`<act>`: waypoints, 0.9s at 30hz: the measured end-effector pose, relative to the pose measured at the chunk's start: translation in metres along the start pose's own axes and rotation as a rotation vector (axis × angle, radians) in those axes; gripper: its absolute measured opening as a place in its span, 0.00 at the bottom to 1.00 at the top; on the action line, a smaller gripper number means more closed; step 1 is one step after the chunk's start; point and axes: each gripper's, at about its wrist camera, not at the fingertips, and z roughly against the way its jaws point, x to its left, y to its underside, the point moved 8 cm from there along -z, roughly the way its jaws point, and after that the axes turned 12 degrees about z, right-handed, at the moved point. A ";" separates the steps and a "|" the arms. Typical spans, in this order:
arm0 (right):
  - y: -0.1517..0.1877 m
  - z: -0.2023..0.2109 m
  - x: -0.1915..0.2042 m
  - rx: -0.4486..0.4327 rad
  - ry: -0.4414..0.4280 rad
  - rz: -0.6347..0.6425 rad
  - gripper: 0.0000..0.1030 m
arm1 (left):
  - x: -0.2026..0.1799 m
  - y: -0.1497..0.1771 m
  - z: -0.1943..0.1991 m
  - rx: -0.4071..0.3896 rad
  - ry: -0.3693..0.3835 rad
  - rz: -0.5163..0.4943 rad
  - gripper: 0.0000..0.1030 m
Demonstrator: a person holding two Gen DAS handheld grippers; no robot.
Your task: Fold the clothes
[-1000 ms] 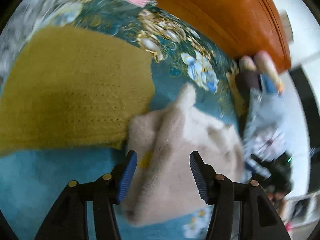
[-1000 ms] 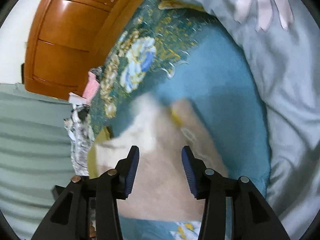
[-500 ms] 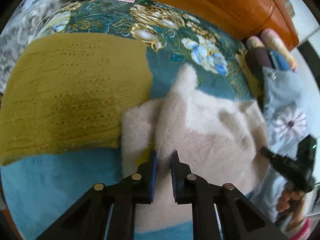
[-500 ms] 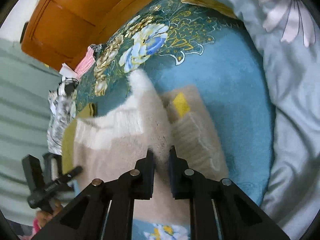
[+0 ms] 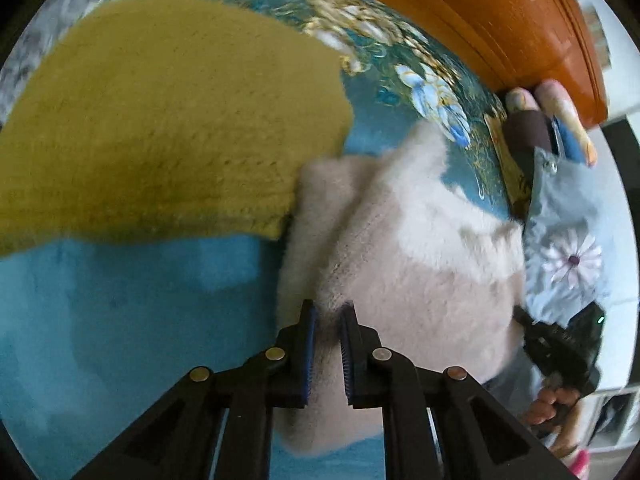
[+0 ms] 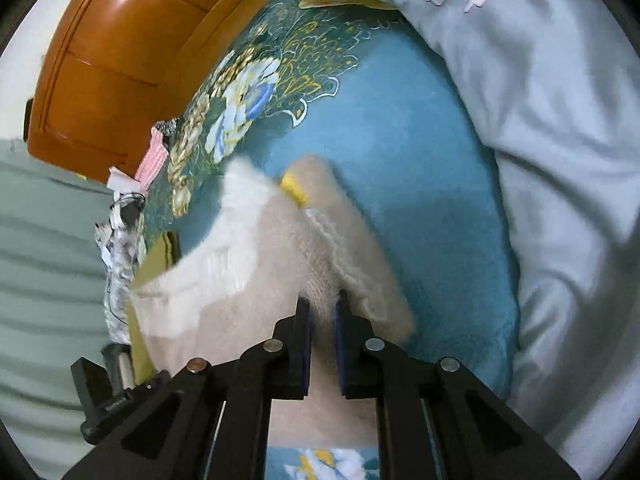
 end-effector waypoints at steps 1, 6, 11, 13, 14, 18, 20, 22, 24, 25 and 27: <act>0.000 0.002 0.003 0.003 0.006 0.017 0.10 | -0.003 0.000 0.001 -0.005 -0.003 -0.017 0.12; -0.005 0.015 0.013 -0.025 0.022 0.084 0.16 | -0.007 0.002 0.006 -0.023 0.001 -0.077 0.14; -0.004 0.018 0.005 -0.028 0.059 0.083 0.42 | -0.009 0.007 0.011 -0.039 -0.035 -0.148 0.30; -0.001 0.016 0.004 -0.013 0.061 0.095 0.45 | -0.006 0.011 0.011 -0.032 -0.047 -0.137 0.46; 0.000 0.015 0.004 -0.005 0.061 0.102 0.46 | -0.004 0.013 0.012 -0.032 -0.046 -0.132 0.48; 0.006 0.010 0.008 0.026 0.036 0.147 0.60 | 0.001 0.022 0.006 -0.011 -0.062 -0.155 0.60; 0.011 0.004 0.004 0.067 0.034 0.139 0.65 | 0.004 0.023 -0.001 0.006 -0.060 -0.138 0.61; 0.016 -0.002 0.000 0.102 0.034 0.127 0.66 | 0.006 0.024 -0.010 0.034 -0.045 -0.107 0.63; 0.019 -0.006 -0.002 0.120 0.027 0.120 0.67 | 0.005 0.023 -0.017 0.049 -0.016 -0.082 0.64; 0.020 -0.009 -0.002 0.126 0.022 0.116 0.67 | 0.004 0.021 -0.020 0.051 0.001 -0.072 0.65; 0.020 -0.012 -0.004 0.131 0.011 0.105 0.69 | 0.004 0.019 -0.027 0.064 0.027 -0.047 0.66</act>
